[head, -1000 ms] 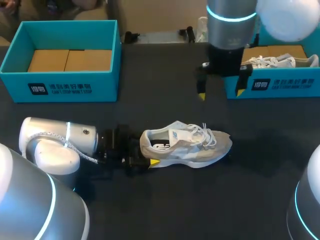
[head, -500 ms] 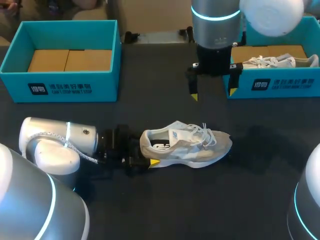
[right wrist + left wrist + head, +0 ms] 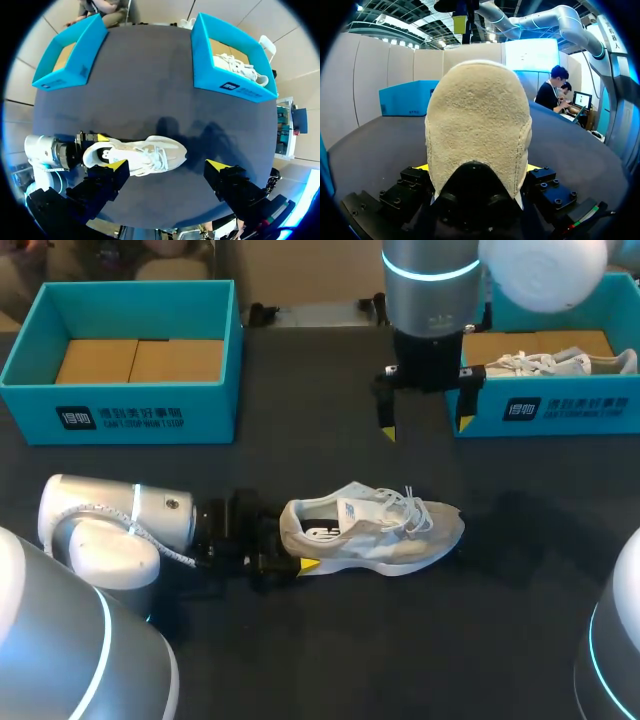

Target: Take the shoe out of the shoebox, open the shoe tongue, remove and reinsert the insole, then place the shoe into the shoebox

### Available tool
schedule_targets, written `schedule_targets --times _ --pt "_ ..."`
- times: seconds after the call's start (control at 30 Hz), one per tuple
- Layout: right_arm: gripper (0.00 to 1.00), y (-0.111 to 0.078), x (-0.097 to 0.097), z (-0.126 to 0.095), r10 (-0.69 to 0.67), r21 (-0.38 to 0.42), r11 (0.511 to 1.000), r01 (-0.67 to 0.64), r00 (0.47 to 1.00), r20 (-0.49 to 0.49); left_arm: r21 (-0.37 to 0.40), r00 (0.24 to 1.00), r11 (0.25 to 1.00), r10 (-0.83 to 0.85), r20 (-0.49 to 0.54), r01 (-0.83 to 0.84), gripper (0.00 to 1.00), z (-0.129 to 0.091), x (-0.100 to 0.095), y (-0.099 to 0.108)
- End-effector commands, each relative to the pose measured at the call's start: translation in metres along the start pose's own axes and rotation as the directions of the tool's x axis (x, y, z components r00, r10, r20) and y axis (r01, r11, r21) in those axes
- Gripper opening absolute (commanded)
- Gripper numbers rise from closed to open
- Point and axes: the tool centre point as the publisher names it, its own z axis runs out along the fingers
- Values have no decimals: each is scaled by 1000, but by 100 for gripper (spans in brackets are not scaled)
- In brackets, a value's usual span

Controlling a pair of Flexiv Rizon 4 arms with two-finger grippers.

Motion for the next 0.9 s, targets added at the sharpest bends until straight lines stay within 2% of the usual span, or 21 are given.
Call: schedule_targets --times 0.03,0.37,0.43,0.67,0.9 --pt "100 -4 4 -1 24 -13 1000 -23 1000 12 -5 1000 1000 0 -1 0 0 2 -2 1" --pt "100 -28 28 -6 127 -52 991 -125 991 50 -5 1000 1000 0 -1 0 0 2 -2 1" --pt "100 -34 34 -3 129 -37 991 -127 989 78 -5 1000 1000 0 -1 0 0 2 -2 1" --pt "100 -53 53 7 167 -66 984 -163 984 55 -5 1000 1000 0 -1 0 0 2 -2 1" --pt "100 -63 71 22 180 -59 982 -177 982 49 -5 1000 1000 0 -1 0 0 2 -2 1"
